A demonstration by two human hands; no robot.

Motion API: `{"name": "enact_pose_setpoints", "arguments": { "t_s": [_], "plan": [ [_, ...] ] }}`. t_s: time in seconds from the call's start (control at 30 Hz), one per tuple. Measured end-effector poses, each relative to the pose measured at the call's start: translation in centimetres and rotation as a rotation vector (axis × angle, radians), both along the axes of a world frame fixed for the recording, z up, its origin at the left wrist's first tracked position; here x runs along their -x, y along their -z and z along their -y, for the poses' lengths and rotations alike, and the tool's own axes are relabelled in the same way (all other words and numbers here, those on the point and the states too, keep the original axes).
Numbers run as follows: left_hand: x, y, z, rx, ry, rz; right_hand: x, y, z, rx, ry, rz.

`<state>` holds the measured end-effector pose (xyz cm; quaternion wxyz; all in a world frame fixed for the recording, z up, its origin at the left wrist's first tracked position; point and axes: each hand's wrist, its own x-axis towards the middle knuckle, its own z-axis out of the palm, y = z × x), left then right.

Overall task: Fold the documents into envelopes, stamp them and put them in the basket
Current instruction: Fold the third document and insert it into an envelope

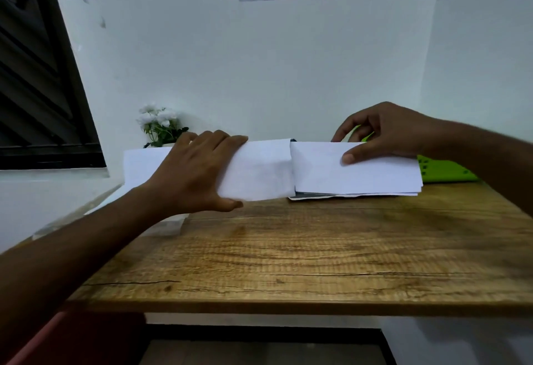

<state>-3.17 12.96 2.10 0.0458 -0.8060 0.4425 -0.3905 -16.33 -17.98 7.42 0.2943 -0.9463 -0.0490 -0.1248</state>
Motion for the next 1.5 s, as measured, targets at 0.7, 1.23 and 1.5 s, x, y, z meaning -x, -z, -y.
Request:
{"name": "enact_pose_setpoints", "arguments": {
  "t_s": [0.7, 1.23, 1.5],
  "plan": [
    [-3.7, 0.0, 1.0, 0.059, -0.003, -0.008, -3.8, 3.0, 3.1, -0.497, 0.219, 0.085],
    [-9.3, -0.7, 5.2, 0.088, -0.005, 0.002, -10.5, 5.3, 3.8, -0.842, 0.17, 0.344],
    [-11.8, 0.5, 7.0, 0.138, -0.001, 0.01, -13.7, 5.3, 3.8, -0.853, 0.226, 0.397]
  ]
}}
